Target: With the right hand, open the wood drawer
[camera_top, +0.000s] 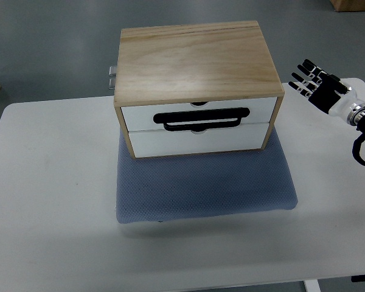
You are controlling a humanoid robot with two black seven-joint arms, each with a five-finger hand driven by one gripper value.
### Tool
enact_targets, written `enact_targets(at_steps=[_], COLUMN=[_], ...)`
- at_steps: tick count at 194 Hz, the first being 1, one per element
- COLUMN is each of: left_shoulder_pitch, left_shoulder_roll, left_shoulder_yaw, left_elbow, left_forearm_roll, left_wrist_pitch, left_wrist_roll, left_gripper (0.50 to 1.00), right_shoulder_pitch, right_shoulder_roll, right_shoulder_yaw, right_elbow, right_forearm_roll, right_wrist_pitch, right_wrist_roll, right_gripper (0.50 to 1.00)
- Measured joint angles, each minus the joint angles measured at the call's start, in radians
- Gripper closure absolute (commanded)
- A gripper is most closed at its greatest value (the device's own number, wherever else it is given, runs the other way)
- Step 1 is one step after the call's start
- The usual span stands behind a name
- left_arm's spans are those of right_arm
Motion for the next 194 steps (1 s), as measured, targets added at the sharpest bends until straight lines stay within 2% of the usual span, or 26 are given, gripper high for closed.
enact_targets(at_steps=[194], left_shoulder_pitch=[-0.002], left_shoulder_roll=[0.0], left_shoulder_yaw=[0.002], left_elbow=[0.01], left_forearm_roll=[0.0], left_wrist_pitch=[0.0], left_wrist_roll=[-0.001], left_gripper=[0.5], right_shoulder_pitch=[0.006], right_shoulder_roll=[-0.017], right_shoulder_yaw=[0.004], right_elbow=[0.002], right_forearm_roll=[0.0], right_wrist_pitch=[0.0], right_wrist_roll=[0.005], right_gripper=[0.546])
